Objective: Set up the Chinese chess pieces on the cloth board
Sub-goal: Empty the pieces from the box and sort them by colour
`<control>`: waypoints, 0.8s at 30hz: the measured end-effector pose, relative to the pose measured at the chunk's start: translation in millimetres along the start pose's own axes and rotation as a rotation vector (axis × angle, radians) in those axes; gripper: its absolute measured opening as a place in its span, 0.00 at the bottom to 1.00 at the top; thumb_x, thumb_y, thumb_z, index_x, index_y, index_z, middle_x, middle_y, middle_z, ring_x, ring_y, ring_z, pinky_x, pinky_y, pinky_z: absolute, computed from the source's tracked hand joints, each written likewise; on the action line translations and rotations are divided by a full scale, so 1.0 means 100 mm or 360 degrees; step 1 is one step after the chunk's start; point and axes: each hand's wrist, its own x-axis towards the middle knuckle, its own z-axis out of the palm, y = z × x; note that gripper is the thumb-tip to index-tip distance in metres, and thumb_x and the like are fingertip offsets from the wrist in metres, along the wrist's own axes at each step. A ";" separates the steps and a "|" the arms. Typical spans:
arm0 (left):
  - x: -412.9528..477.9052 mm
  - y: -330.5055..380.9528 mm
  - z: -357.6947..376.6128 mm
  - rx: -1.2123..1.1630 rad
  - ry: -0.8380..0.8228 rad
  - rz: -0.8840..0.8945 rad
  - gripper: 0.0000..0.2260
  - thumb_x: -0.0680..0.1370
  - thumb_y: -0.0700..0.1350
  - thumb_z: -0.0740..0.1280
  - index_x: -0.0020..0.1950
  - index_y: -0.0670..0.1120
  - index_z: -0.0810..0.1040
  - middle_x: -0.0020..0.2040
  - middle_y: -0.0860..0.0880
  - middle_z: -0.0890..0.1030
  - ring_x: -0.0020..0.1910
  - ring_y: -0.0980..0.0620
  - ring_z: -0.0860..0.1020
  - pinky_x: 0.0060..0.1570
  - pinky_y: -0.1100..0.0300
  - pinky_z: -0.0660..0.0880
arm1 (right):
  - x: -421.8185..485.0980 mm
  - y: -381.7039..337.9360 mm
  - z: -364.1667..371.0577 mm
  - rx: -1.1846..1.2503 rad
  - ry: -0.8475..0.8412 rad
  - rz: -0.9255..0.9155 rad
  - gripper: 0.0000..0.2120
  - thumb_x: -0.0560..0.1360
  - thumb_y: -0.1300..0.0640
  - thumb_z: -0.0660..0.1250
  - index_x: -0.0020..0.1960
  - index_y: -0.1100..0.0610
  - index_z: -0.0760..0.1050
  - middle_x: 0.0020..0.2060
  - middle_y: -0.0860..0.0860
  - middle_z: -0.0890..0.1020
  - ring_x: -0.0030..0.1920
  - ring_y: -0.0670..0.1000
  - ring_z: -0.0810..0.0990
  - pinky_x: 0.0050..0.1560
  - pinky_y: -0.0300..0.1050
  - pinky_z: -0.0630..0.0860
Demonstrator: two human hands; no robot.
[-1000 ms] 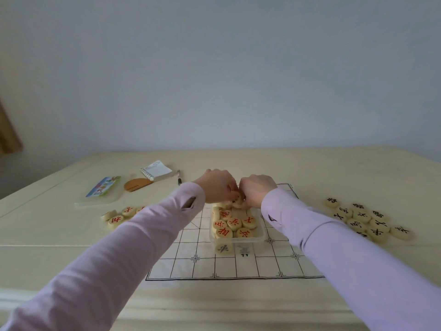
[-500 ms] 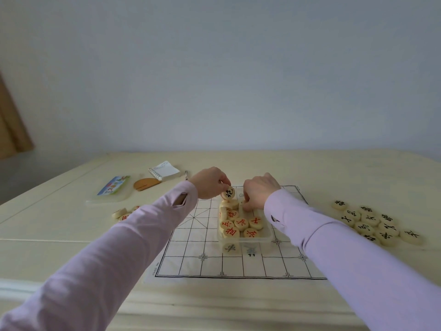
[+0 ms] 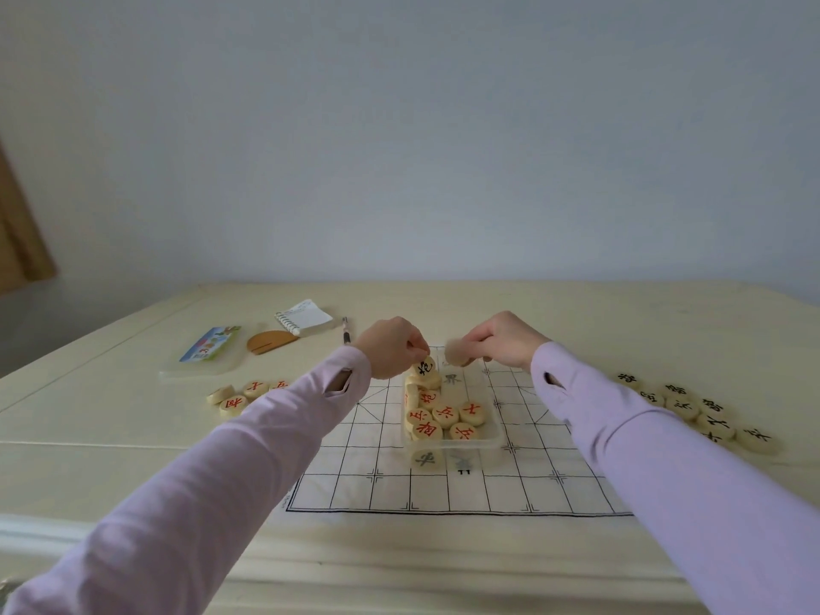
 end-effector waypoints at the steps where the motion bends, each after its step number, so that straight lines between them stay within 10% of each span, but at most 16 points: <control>1: 0.01 0.00 0.01 -0.0006 -0.0003 0.0015 0.11 0.79 0.44 0.62 0.58 0.45 0.80 0.54 0.47 0.82 0.50 0.51 0.77 0.49 0.63 0.71 | 0.00 0.00 0.00 0.0012 0.0013 0.0006 0.14 0.72 0.47 0.71 0.51 0.55 0.83 0.46 0.47 0.83 0.44 0.46 0.74 0.50 0.41 0.69; 7: 0.08 0.10 0.14 0.0009 -0.0098 0.0104 0.09 0.77 0.44 0.65 0.53 0.47 0.83 0.49 0.49 0.84 0.48 0.51 0.81 0.51 0.60 0.76 | 0.07 0.00 0.01 0.0004 0.0172 0.0035 0.11 0.74 0.53 0.69 0.53 0.58 0.82 0.53 0.52 0.82 0.56 0.51 0.77 0.54 0.42 0.71; 11: 0.21 0.14 0.21 0.0376 0.0077 0.0044 0.09 0.75 0.41 0.63 0.45 0.46 0.83 0.43 0.46 0.81 0.50 0.45 0.79 0.43 0.59 0.73 | 0.06 0.02 0.03 0.0016 0.0189 0.0062 0.11 0.74 0.54 0.69 0.52 0.59 0.82 0.51 0.53 0.82 0.52 0.52 0.77 0.52 0.42 0.71; 17: 0.34 0.24 0.27 0.1134 -0.0026 0.0068 0.17 0.72 0.58 0.69 0.49 0.45 0.75 0.51 0.48 0.79 0.58 0.48 0.70 0.59 0.56 0.64 | 0.06 0.02 0.05 0.0013 0.0193 0.0084 0.12 0.74 0.53 0.68 0.53 0.59 0.82 0.47 0.52 0.82 0.42 0.49 0.75 0.40 0.39 0.71; 24: 0.37 0.22 0.20 0.0871 -0.0247 0.0038 0.13 0.76 0.54 0.64 0.38 0.46 0.74 0.38 0.50 0.74 0.51 0.47 0.73 0.60 0.53 0.61 | 0.07 0.06 0.06 0.0156 0.0203 0.0143 0.13 0.75 0.53 0.68 0.55 0.59 0.81 0.45 0.52 0.82 0.37 0.45 0.75 0.36 0.36 0.70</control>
